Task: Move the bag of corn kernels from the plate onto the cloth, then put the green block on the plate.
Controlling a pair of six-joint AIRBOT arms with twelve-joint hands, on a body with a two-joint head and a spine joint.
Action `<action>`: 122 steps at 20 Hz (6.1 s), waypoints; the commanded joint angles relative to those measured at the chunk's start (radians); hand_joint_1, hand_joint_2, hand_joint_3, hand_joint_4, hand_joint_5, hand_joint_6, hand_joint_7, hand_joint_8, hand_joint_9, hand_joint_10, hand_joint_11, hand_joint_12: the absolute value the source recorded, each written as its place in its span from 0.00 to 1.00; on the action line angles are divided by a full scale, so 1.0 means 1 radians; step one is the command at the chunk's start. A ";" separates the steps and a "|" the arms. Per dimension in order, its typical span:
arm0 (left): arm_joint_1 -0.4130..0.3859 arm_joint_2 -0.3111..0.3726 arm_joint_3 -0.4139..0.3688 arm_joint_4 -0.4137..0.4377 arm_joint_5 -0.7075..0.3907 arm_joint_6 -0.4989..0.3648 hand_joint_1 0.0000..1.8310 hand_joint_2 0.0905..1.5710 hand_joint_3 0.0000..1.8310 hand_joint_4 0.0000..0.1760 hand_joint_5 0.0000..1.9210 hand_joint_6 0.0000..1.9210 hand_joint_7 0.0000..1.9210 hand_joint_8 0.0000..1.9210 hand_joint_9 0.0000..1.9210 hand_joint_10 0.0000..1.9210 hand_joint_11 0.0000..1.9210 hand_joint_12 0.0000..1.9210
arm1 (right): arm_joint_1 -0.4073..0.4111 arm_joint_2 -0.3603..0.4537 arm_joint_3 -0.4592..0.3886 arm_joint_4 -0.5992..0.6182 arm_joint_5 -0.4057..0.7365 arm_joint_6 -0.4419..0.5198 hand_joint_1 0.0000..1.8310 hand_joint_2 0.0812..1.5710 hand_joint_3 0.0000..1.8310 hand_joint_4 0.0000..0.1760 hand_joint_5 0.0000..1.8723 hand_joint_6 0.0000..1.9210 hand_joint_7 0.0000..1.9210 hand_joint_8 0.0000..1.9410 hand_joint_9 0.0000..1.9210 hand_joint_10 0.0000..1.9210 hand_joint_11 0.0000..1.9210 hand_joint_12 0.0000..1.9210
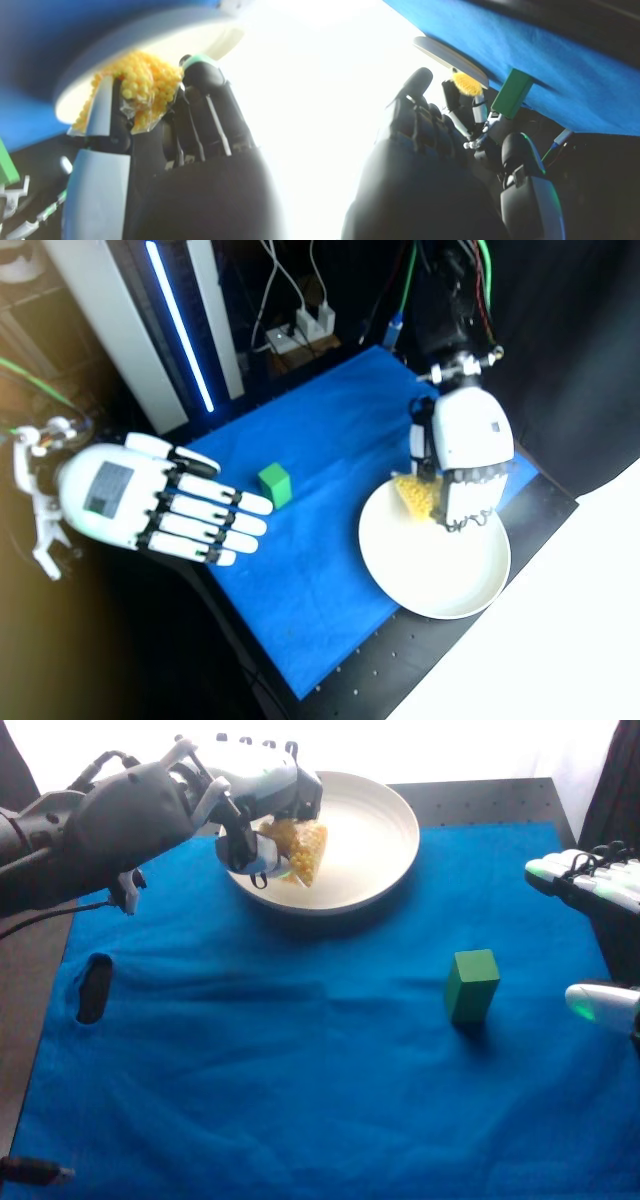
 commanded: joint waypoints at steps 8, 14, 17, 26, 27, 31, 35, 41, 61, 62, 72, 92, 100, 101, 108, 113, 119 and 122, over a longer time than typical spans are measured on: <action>0.049 0.259 -0.298 0.376 -0.403 -0.353 0.68 0.85 0.00 0.00 0.21 0.83 0.29 0.84 0.36 0.89 0.35 1.00 | 0.007 -0.001 -0.003 0.019 0.118 0.013 0.21 0.87 0.00 0.00 0.00 0.00 0.00 0.00 0.00 0.00 0.00 0.00; 0.242 0.348 -0.430 0.465 -0.544 -0.560 0.70 0.80 0.00 0.00 0.23 0.40 0.34 0.79 0.30 0.82 0.33 1.00 | 0.006 -0.001 -0.009 0.030 0.118 0.014 0.21 0.86 0.00 0.00 0.00 0.00 0.00 0.00 0.00 0.00 0.00 0.00; 0.309 0.348 -0.450 0.445 -0.561 -0.578 0.58 0.78 0.00 0.00 0.20 0.34 0.24 0.50 0.24 0.77 0.25 0.99 | 0.006 0.001 -0.009 0.031 0.118 0.016 0.19 0.87 0.00 0.00 0.00 0.00 0.00 0.00 0.00 0.00 0.00 0.00; 0.410 0.379 -0.489 0.391 -0.660 -0.607 0.33 0.61 0.00 0.70 0.00 0.00 0.00 0.00 0.00 0.00 0.00 0.00 | 0.017 0.016 -0.008 -0.003 0.119 0.031 0.26 0.80 0.00 0.00 0.00 0.00 0.00 0.00 0.00 0.00 0.00 0.00; 0.426 0.397 -0.507 0.389 -0.695 -0.607 0.33 0.60 0.00 0.75 0.00 0.00 0.00 0.00 0.00 0.00 0.00 0.00 | 0.027 0.017 -0.009 -0.022 0.119 0.037 0.26 0.78 0.00 0.00 0.00 0.00 0.00 0.00 0.00 0.00 0.00 0.00; 0.466 0.443 -0.548 0.378 -0.778 -0.607 0.31 0.61 0.00 0.60 0.00 0.00 0.00 0.00 0.00 0.00 0.00 0.00 | 0.049 0.011 -0.003 -0.060 0.118 0.055 0.29 0.72 0.00 0.00 0.00 0.00 0.00 0.00 0.00 0.00 0.02 0.01; 0.486 0.454 -0.555 0.353 -0.812 -0.607 0.31 0.63 0.00 0.84 0.00 0.00 0.00 0.00 0.00 0.00 0.00 0.00 | 0.074 -0.019 0.015 -0.075 0.065 0.060 0.35 0.69 0.00 0.00 0.00 0.00 0.00 0.00 0.00 0.00 0.00 0.81; 0.524 0.468 -0.565 0.308 -0.870 -0.607 0.31 0.61 0.00 0.99 0.00 0.00 0.00 0.00 0.00 0.00 0.00 0.00 | 0.135 -0.104 0.075 -0.117 -0.037 0.092 0.39 0.69 0.00 0.00 0.00 0.00 0.01 0.00 0.01 0.01 0.00 0.71; 0.557 0.474 -0.574 0.271 -0.915 -0.609 0.35 0.65 0.00 0.83 0.00 0.00 0.00 0.00 0.00 0.00 0.00 0.00 | 0.207 -0.182 0.132 -0.140 -0.119 0.092 0.62 0.82 0.00 0.00 0.32 0.78 0.40 0.78 0.35 0.99 0.28 1.00; 0.559 0.474 -0.574 0.270 -0.917 -0.611 0.35 0.65 0.00 0.84 0.00 0.00 0.00 0.00 0.00 0.00 0.00 0.00 | 0.213 -0.181 0.132 -0.145 -0.119 0.092 0.62 0.82 0.00 0.00 0.33 0.78 0.41 0.77 0.34 0.97 0.26 1.00; 0.578 0.474 -0.574 0.257 -0.933 -0.621 0.33 0.66 0.00 0.89 0.00 0.00 0.00 0.00 0.00 0.00 0.00 0.00 | 0.243 -0.137 0.119 -0.189 -0.023 0.137 0.63 0.86 0.00 0.00 0.30 0.82 0.41 0.75 0.33 0.90 0.26 1.00; 0.587 0.467 -0.572 0.249 -0.934 -0.621 0.32 0.67 0.00 0.94 0.00 0.00 0.00 0.00 0.00 0.00 0.00 0.00 | 0.617 -0.310 0.375 -0.277 -0.349 0.138 0.60 0.85 0.00 0.01 0.30 0.84 0.34 0.82 0.31 0.90 0.33 1.00; 0.587 0.457 -0.556 0.251 -0.937 -0.639 0.26 0.66 0.00 1.00 0.00 0.00 0.00 0.00 0.00 0.00 0.00 0.00 | 0.666 -0.447 0.534 -0.285 -0.521 0.138 0.64 0.82 0.00 0.00 0.33 0.71 0.38 0.85 0.36 0.92 0.39 1.00; 0.587 0.454 -0.553 0.253 -0.937 -0.644 0.26 0.67 0.00 1.00 0.00 0.00 0.00 0.00 0.00 0.00 0.00 0.00 | 0.668 -0.460 0.548 -0.285 -0.534 0.138 0.63 0.81 0.00 0.00 0.34 0.72 0.38 0.82 0.33 0.87 0.34 1.00; 0.587 0.445 -0.544 0.258 -0.941 -0.661 0.28 0.66 0.00 1.00 0.00 0.00 0.00 0.00 0.00 0.00 0.00 0.00 | 0.676 -0.530 0.635 -0.284 -0.621 0.145 0.63 0.81 0.00 0.00 0.36 0.70 0.36 0.84 0.31 0.89 0.33 1.00; 0.587 0.441 -0.542 0.258 -0.953 -0.671 0.27 0.66 0.00 1.00 0.00 0.00 0.00 0.00 0.00 0.00 0.00 0.00 | 0.676 -0.538 0.658 -0.284 -0.641 0.162 0.61 0.82 0.00 0.08 0.35 0.77 0.34 0.78 0.28 0.77 0.22 0.97; 0.587 0.434 -0.539 0.256 -0.960 -0.680 0.28 0.66 0.00 1.00 0.00 0.00 0.00 0.00 0.00 0.00 0.00 0.00 | 0.675 -0.538 0.664 -0.264 -0.643 0.164 0.62 0.81 0.00 0.00 0.36 0.73 0.35 0.81 0.29 0.82 0.25 1.00; 0.587 0.432 -0.536 0.255 -0.959 -0.680 0.28 0.67 0.00 1.00 0.00 0.00 0.00 0.00 0.00 0.00 0.00 0.00 | 0.676 -0.542 0.672 -0.250 -0.643 0.164 0.62 0.82 0.00 0.00 0.35 0.72 0.35 0.84 0.30 0.89 0.33 1.00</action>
